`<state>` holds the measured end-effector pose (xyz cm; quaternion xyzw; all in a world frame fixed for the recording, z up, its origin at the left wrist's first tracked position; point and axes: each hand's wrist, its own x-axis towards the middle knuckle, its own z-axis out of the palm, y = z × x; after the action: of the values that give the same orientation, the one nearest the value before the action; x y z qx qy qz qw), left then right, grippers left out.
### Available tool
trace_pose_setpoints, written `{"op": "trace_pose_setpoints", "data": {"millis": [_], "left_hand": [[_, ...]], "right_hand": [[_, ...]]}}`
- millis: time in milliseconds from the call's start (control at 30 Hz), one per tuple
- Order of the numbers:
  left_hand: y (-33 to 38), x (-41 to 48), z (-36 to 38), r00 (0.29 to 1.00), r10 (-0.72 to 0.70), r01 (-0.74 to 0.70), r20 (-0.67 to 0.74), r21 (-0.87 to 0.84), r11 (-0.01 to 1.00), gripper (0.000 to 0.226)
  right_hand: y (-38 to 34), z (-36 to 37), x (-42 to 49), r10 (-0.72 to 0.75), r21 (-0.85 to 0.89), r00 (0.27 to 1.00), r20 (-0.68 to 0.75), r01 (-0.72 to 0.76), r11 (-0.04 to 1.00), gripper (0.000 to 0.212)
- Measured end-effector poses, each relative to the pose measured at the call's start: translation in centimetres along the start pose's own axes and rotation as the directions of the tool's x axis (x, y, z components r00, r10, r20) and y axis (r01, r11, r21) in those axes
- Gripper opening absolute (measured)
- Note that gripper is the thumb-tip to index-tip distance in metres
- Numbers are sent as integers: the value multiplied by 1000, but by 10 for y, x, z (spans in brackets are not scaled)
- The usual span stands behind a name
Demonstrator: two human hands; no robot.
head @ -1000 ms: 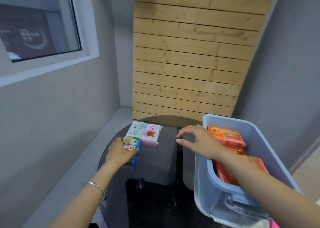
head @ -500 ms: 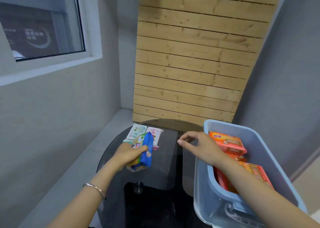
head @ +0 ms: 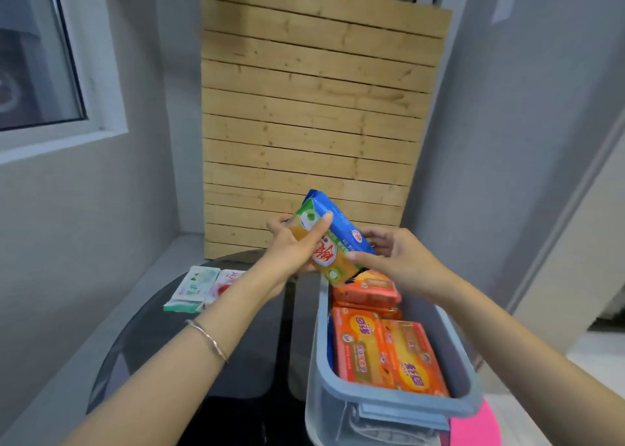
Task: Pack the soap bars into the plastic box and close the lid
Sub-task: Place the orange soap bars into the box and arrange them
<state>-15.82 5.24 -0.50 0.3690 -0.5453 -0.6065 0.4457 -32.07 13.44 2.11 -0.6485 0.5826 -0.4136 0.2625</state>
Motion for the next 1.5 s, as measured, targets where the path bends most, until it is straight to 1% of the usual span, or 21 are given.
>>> {"op": "trace_pose_setpoints", "data": {"millis": [33,100,200,267,333,433,533,600,633,733,833,900,1000,1067,1167,1233,1300,1367,1400,1433,1500], "left_hand": [[0,3,4,999,30,-30,40,-2,1000,93],[0,11,9,981,127,-143,145,110,984,93],[-1,24,11,907,225,-352,357,346,870,67],[-4,30,12,852,213,-450,479,460,765,46],[-10,35,14,817,133,-497,561,569,655,28],[-21,38,18,799,-25,-523,601,714,465,27],[-31,41,23,804,-58,-566,592,791,232,39],[-37,44,27,810,-74,-571,582,811,131,47],[-40,46,27,811,-93,-568,577,816,106,50],[-43,50,29,815,-139,-556,563,827,83,50],[-45,49,28,817,-139,-543,559,828,138,48],[-45,47,28,820,-137,-535,555,830,158,46],[-42,44,31,820,-122,-553,559,829,82,45],[-39,44,31,824,-113,-556,556,830,29,45],[-35,40,32,838,-137,-532,527,847,7,45],[-32,35,31,842,-147,-519,519,854,39,46],[-31,28,27,836,-108,-524,537,842,129,49],[-35,17,20,821,-129,-525,556,825,211,66],[-39,11,19,809,-159,-526,565,819,229,73],[-42,7,17,801,-181,-527,571,815,240,74],[-46,3,18,799,-173,-529,575,811,250,61]], "right_hand": [[5,-12,-2,-15,-5,1000,2,15,1000,28],[14,-35,-6,-49,-3,998,39,49,999,30],[29,-59,-11,-59,-85,992,116,69,994,35],[40,-69,-11,-44,-225,986,160,80,971,34],[50,-73,-10,-22,-370,978,206,99,924,37],[61,-69,-9,60,-472,951,304,95,877,40],[76,-57,-6,109,-616,931,348,139,776,45],[83,-51,-3,115,-701,936,333,164,694,44],[86,-49,-1,124,-713,935,333,164,682,44],[92,-48,2,147,-691,931,333,135,710,47],[97,-49,0,155,-601,928,338,86,794,50],[100,-51,0,169,-595,926,339,72,800,49],[102,-49,1,174,-636,927,332,84,767,46],[100,-47,2,162,-624,933,321,80,778,47],[96,-44,1,161,-602,928,336,80,795,49],[96,-46,-3,162,-609,931,327,77,790,51],[97,-49,-12,149,-559,947,283,37,828,51],[97,-49,-24,117,-518,956,269,41,854,46],[97,-48,-29,119,-522,951,285,50,852,45],[98,-46,-33,137,-522,943,305,45,852,48],[103,-44,-35,185,-520,936,301,-2,854,55]]}}
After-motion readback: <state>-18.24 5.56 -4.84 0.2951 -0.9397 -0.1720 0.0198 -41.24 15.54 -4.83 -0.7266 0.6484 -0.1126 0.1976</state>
